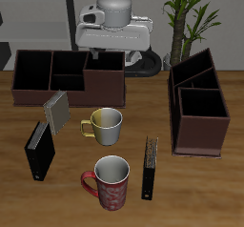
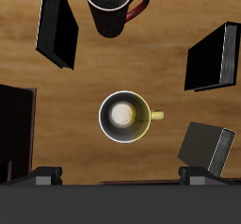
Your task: Place the red mug into the back desk caddy's right compartment
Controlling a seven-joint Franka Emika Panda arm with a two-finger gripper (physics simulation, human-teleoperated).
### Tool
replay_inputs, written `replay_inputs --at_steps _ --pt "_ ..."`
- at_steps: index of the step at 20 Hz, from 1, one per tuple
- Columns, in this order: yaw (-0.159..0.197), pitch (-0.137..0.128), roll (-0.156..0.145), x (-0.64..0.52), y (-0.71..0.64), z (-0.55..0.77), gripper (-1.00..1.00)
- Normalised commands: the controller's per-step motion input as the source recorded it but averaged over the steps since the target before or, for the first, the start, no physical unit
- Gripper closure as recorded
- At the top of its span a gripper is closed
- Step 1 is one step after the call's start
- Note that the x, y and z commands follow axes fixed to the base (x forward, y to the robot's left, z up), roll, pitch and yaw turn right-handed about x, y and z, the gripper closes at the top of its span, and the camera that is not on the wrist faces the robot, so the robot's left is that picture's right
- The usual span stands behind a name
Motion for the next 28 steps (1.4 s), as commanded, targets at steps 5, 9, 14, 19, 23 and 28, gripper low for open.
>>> replay_inputs --at_steps 5,9,14,19,23,28 --pt "-0.002 -0.009 -0.004 0.35 -0.11 0.08 -1.00" --pt "0.006 -0.008 0.009 0.38 -0.07 0.04 -1.00" --pt "0.025 -0.016 0.027 0.35 -0.01 0.00 -1.00" --pt "-0.006 -0.005 0.005 0.38 -0.07 0.02 -1.00" --pt "-0.014 0.009 -0.025 0.41 -0.18 0.03 -1.00" --pt "-0.020 0.002 -0.025 0.35 -0.09 0.03 -1.00"
